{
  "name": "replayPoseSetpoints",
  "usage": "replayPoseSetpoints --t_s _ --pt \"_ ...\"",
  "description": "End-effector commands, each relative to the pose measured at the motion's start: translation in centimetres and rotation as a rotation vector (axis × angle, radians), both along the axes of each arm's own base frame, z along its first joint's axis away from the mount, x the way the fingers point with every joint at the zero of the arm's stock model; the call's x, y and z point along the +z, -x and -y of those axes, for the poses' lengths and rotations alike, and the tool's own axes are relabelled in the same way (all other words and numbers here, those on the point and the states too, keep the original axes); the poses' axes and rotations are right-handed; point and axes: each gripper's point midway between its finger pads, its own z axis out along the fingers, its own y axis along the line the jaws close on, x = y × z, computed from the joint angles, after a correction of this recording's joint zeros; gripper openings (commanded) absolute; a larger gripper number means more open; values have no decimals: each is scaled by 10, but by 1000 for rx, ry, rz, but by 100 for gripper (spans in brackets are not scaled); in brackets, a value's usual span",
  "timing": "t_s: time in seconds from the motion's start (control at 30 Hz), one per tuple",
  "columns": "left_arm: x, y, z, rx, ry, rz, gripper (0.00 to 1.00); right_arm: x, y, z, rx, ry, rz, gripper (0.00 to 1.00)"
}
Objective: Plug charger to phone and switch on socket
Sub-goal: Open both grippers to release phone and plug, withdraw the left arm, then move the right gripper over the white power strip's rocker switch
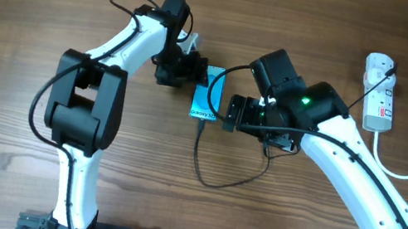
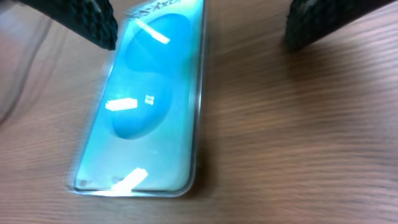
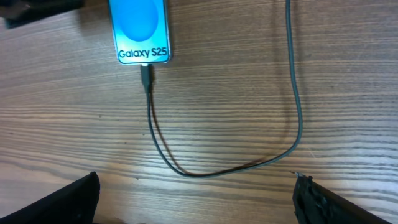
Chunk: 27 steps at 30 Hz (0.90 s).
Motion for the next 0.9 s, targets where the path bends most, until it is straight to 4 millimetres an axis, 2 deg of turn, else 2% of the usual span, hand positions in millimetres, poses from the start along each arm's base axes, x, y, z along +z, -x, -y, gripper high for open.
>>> replayPoseSetpoints --t_s 0.0,0.03,0.1,0.13,0.17,0.23,0.3,0.4,0.53,0.63,0.67,0.73,0.87 --pt "-12 7 -35 34 -137 -20 100 -12 3 5 5 36 -27 100" --pt "1 3 -36 44 -129 10 100 -12 4 6 5 38 -31 100" --pt "48 -8 -40 65 -101 124 100 -13 5 6 3 36 -38 100" --pt "80 -12 -44 82 -83 199 100 -13 5 6 3 37 -38 100" --pt "130 -13 -54 119 -57 312 100 -13 5 6 4 37 -37 100" --pt "175 -6 -65 159 -37 404 100 -12 4 5 3 35 -35 100" --pt "221 22 -74 172 -26 471 100 -11 1 3 3 24 -19 100" --pt "235 65 -80 168 -36 421 100 -10 -5 0 4 11 3 100" --pt "240 110 -75 139 -16 463 100 -8 -10 -4 4 -3 26 100" --pt "231 156 -81 179 14 510 100 -9 -8 -3 5 2 17 100" --pt "228 163 -82 184 20 526 100 -9 -8 -3 5 2 18 100" --pt "217 194 -88 194 43 598 100 -9 -8 -3 6 2 17 99" --pt "214 233 -96 235 93 711 100 -10 -3 0 6 11 -3 100"
